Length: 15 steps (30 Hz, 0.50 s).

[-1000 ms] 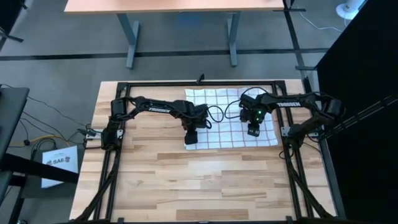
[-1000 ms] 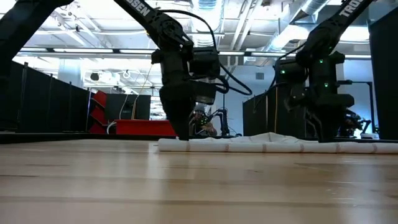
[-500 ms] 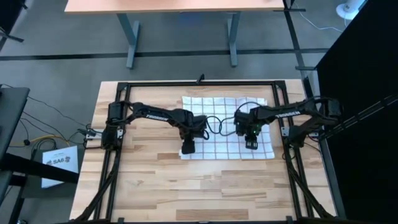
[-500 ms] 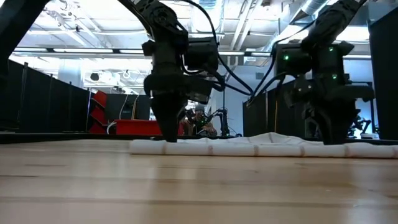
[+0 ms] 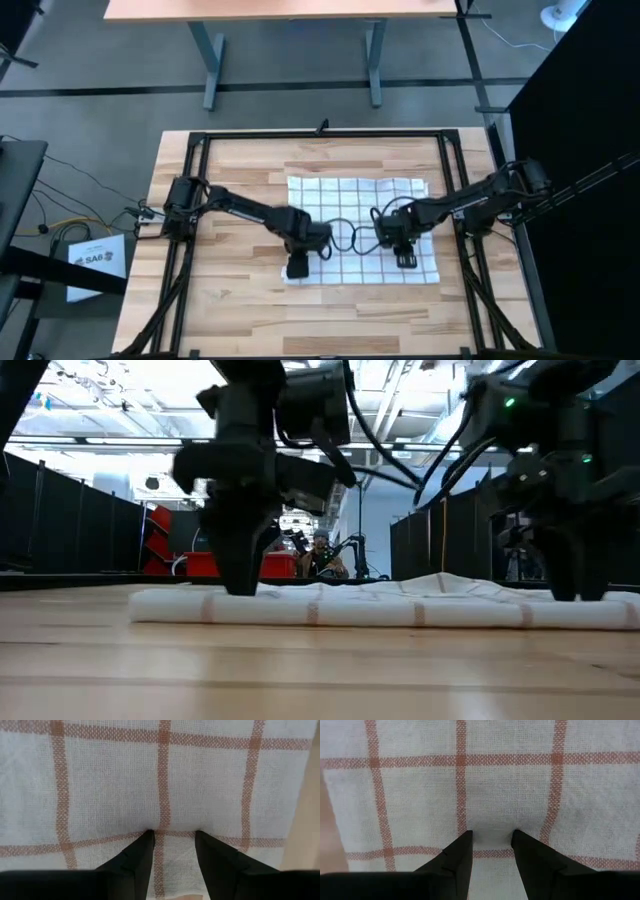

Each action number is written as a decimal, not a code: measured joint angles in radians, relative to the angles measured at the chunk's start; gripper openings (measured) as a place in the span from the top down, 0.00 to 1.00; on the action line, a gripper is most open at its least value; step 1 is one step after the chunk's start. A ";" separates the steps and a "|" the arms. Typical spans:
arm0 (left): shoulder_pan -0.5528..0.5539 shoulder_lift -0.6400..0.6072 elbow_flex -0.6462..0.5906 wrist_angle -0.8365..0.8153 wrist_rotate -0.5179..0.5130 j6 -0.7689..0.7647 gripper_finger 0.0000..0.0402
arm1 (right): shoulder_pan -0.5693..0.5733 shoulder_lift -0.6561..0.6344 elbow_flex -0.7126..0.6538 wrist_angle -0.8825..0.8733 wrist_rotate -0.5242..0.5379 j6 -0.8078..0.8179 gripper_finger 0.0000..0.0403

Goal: Roll towel
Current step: Roll the towel

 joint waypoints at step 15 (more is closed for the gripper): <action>-0.064 -0.195 0.012 0.009 -0.152 0.080 0.67 | 0.181 -0.173 0.095 -0.017 0.077 0.213 0.68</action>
